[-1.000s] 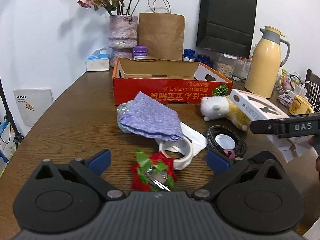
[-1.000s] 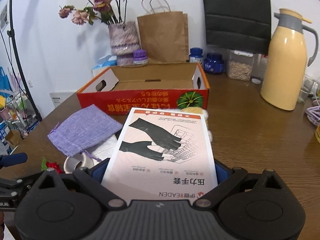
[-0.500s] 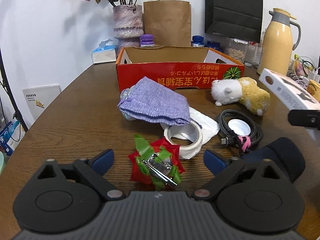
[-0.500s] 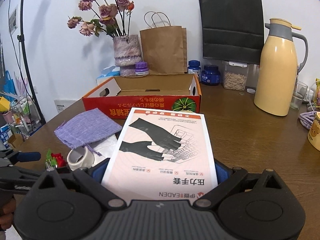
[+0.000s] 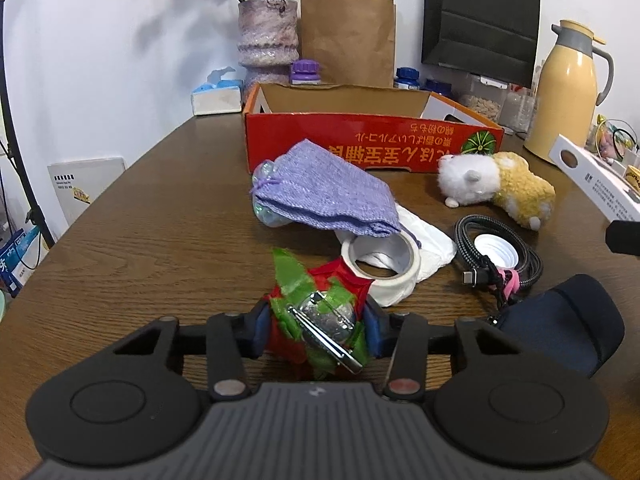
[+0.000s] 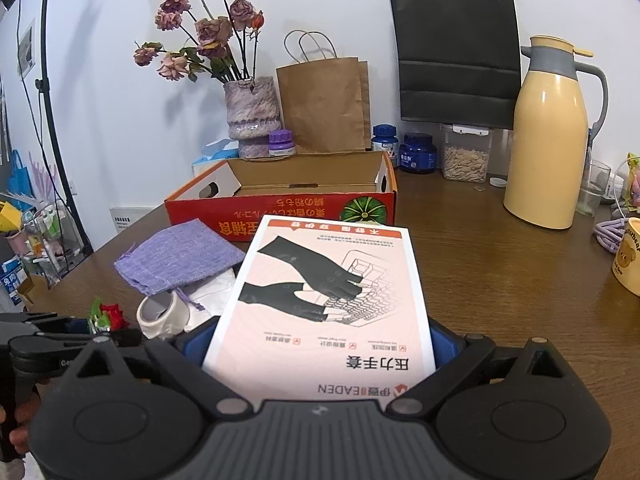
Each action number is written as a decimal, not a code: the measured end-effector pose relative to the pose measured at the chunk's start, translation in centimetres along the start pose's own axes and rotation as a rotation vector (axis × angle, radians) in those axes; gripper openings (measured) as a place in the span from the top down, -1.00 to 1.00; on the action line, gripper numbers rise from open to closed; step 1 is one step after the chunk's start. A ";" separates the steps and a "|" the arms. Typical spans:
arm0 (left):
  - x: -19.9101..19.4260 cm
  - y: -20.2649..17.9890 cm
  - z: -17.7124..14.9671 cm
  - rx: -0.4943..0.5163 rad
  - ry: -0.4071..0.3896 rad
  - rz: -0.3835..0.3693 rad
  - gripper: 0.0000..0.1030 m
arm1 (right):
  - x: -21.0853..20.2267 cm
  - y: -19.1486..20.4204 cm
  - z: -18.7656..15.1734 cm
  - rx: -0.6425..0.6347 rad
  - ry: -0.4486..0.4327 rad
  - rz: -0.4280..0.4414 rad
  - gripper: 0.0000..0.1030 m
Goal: Flip cup upright
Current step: 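Carry the bow with the left gripper into the cardboard box while the right gripper carries the glove box there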
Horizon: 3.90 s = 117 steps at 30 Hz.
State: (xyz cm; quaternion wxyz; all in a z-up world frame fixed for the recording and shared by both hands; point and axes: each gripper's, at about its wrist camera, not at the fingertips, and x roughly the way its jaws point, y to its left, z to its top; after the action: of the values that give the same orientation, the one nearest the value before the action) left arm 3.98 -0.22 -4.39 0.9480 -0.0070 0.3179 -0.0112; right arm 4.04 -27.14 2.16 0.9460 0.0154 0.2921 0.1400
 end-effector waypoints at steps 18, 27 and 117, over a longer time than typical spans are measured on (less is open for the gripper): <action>-4.7 0.2 1.0 0.021 -0.086 -0.064 0.18 | 0.2 0.6 0.2 -0.008 0.001 0.004 -0.92; -5.6 -0.1 2.8 0.017 -0.120 -0.107 0.19 | 0.0 1.5 0.9 -0.021 -0.012 0.010 -0.92; 20.6 -1.1 25.4 -0.052 0.054 0.059 -0.29 | 29.7 -1.3 18.8 0.027 0.152 -0.125 -1.00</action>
State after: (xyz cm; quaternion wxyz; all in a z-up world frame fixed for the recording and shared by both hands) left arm 35.71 -1.71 3.47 0.9385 -0.0220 0.3437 0.0246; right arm 38.26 -19.24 1.29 0.9278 -0.0010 0.3651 0.0775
